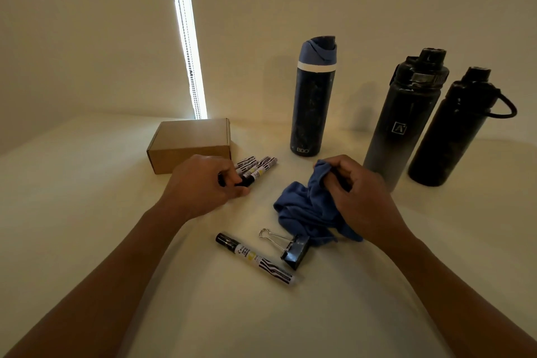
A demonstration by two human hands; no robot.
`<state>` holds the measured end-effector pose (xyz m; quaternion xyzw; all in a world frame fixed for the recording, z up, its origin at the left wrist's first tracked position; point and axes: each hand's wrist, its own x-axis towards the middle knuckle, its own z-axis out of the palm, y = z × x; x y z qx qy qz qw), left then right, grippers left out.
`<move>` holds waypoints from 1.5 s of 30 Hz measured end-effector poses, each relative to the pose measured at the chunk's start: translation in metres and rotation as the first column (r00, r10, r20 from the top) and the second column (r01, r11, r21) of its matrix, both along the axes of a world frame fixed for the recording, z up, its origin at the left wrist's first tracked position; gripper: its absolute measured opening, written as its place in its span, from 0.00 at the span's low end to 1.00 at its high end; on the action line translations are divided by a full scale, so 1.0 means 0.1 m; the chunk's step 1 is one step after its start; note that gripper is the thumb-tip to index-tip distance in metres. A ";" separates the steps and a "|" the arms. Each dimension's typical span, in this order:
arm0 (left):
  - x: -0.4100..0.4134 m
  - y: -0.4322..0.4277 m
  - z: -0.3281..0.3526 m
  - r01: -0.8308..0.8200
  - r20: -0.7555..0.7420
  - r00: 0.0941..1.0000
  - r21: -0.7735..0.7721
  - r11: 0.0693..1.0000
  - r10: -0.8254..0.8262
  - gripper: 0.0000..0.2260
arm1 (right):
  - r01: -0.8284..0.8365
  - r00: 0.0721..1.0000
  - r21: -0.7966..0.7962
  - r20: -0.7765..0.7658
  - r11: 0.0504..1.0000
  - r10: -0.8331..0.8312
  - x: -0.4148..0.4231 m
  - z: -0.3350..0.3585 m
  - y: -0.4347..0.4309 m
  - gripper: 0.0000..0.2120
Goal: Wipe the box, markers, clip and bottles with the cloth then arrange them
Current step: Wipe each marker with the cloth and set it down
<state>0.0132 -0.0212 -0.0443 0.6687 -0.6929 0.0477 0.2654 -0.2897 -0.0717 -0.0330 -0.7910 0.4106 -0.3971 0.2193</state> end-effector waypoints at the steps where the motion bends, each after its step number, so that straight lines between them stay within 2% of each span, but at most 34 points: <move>1: -0.01 0.00 0.00 -0.002 0.011 1.000 0.012 1.000 0.002 0.15 | -0.011 1.000 -0.001 -0.012 1.000 0.011 0.00 -0.01 0.02 0.07; 6: 0.04 -0.01 0.00 0.008 -0.038 0.999 0.030 1.000 -0.007 0.17 | -0.026 0.999 -0.041 -0.036 0.999 0.024 0.04 -0.03 0.00 0.07; 10: 0.06 -0.02 -0.01 0.058 -0.036 0.998 0.042 0.997 -0.057 0.18 | -0.031 1.000 -0.049 -0.003 0.998 0.031 0.06 -0.07 -0.06 0.13; 13: 0.00 -0.01 0.03 0.166 -0.060 0.985 0.029 0.986 -0.164 0.17 | 0.023 1.000 -0.012 0.020 1.000 -0.023 0.05 -0.09 -0.14 0.14; 15: -0.07 0.07 0.12 0.285 -0.147 0.951 0.079 0.955 -0.272 0.15 | 0.036 0.996 0.079 0.074 0.996 -0.042 0.01 -0.07 -0.18 0.16; 18: -0.12 0.18 0.30 0.471 -0.263 0.877 0.305 0.828 -0.402 0.13 | 0.102 0.992 -0.025 0.081 0.994 -0.100 -0.07 -0.03 -0.14 0.13; 21: -0.18 0.25 0.37 0.522 -0.293 0.850 0.569 0.635 -0.437 0.15 | 0.072 0.994 -0.035 0.082 0.997 -0.069 -0.05 -0.03 -0.09 0.12; 23: -0.25 0.27 0.35 0.505 -0.273 0.850 0.663 0.552 -0.450 0.18 | 0.069 0.996 -0.029 0.054 0.997 -0.068 -0.02 -0.04 -0.08 0.12; 25: -0.31 0.27 0.33 0.501 -0.255 0.845 0.685 0.529 -0.470 0.17 | 0.066 0.998 -0.042 0.024 0.997 -0.065 0.00 -0.03 -0.06 0.12; 27: -0.30 0.26 0.31 0.525 -0.266 0.834 0.651 0.548 -0.484 0.14 | 0.065 0.998 -0.043 0.013 0.997 -0.064 0.01 -0.02 -0.04 0.12; 29: -0.28 0.25 0.30 0.542 -0.267 0.832 0.571 0.616 -0.485 0.12 | 0.059 0.998 -0.033 0.017 0.998 -0.058 0.01 -0.01 -0.02 0.12; 33: -0.26 0.22 0.30 0.521 -0.303 0.845 0.279 0.806 -0.442 0.10 | 0.006 0.996 0.049 0.084 0.999 -0.010 0.02 0.03 0.03 0.12; 37: -0.24 0.18 0.28 0.366 -0.393 0.854 -0.011 0.931 -0.340 0.10 | -0.148 0.978 0.122 0.165 0.982 0.127 0.03 0.08 0.12 0.12; 40: -0.26 0.14 0.25 0.250 -0.324 0.902 -0.143 0.958 -0.284 0.12 | -0.199 0.975 0.125 0.122 0.972 0.184 0.10 0.08 0.15 0.12; 42: -0.29 0.12 0.22 0.266 -0.245 0.922 -0.159 0.951 -0.299 0.15 | -0.209 0.974 0.102 0.105 0.973 0.198 0.15 0.06 0.19 0.13; 45: -0.35 0.10 0.16 0.310 -0.161 0.927 -0.184 0.933 -0.340 0.16 | -0.205 0.966 0.088 0.181 0.975 0.187 0.19 0.04 0.24 0.10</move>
